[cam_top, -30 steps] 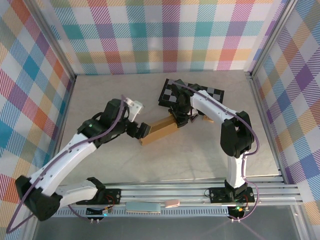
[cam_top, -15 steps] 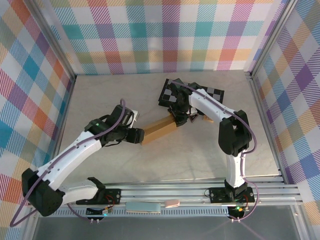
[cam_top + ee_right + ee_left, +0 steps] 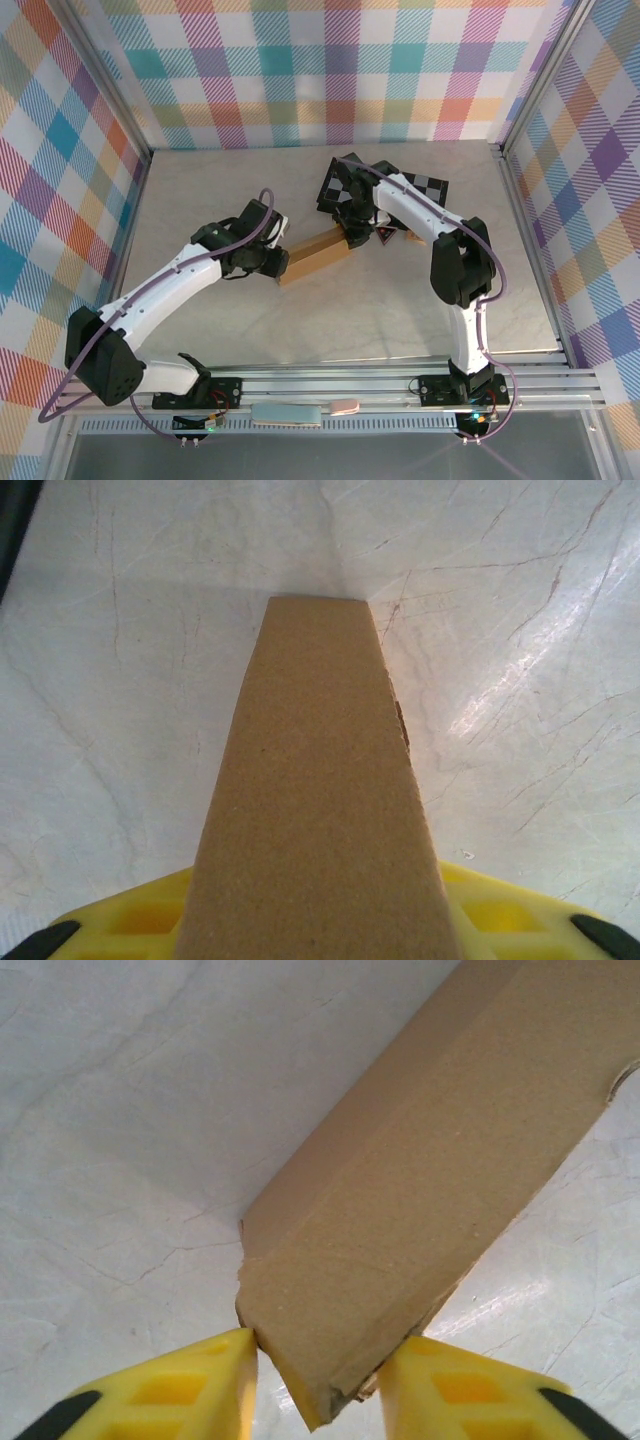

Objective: Fold the paper box

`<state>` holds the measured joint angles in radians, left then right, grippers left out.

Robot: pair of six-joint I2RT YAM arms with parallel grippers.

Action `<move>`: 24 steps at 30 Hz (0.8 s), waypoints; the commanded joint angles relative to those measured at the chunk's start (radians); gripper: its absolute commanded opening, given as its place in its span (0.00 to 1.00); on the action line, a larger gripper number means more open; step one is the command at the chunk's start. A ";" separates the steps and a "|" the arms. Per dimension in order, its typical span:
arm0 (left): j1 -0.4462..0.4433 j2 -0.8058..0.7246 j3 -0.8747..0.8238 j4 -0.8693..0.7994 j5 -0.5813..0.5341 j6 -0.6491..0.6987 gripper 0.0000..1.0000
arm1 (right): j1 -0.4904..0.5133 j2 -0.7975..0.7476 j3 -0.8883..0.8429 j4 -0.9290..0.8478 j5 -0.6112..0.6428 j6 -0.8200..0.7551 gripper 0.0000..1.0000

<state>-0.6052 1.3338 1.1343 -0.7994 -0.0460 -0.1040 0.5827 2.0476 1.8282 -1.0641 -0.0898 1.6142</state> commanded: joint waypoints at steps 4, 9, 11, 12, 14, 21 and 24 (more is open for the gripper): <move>0.010 0.009 0.037 -0.008 -0.010 0.000 0.26 | 0.003 0.019 0.030 -0.112 -0.011 0.132 0.43; 0.010 0.020 0.057 -0.033 -0.011 -0.012 0.25 | 0.003 0.020 0.031 -0.112 -0.011 0.134 0.43; 0.010 0.029 0.073 -0.046 -0.006 -0.021 0.23 | 0.003 0.023 0.034 -0.115 -0.011 0.134 0.43; 0.010 0.036 0.086 -0.058 -0.002 -0.026 0.22 | 0.003 0.024 0.034 -0.115 -0.011 0.134 0.43; 0.011 0.051 0.109 -0.077 0.014 -0.039 0.12 | 0.003 0.027 0.034 -0.114 -0.013 0.134 0.43; 0.012 0.093 0.158 -0.133 0.062 -0.076 0.00 | 0.003 0.028 0.037 -0.116 -0.011 0.136 0.43; 0.012 0.096 0.171 -0.145 0.063 -0.082 0.00 | 0.003 0.031 0.037 -0.115 -0.011 0.132 0.43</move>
<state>-0.5968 1.4204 1.2675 -0.9329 -0.0376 -0.1631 0.5755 2.0525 1.8389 -1.0805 -0.0784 1.6157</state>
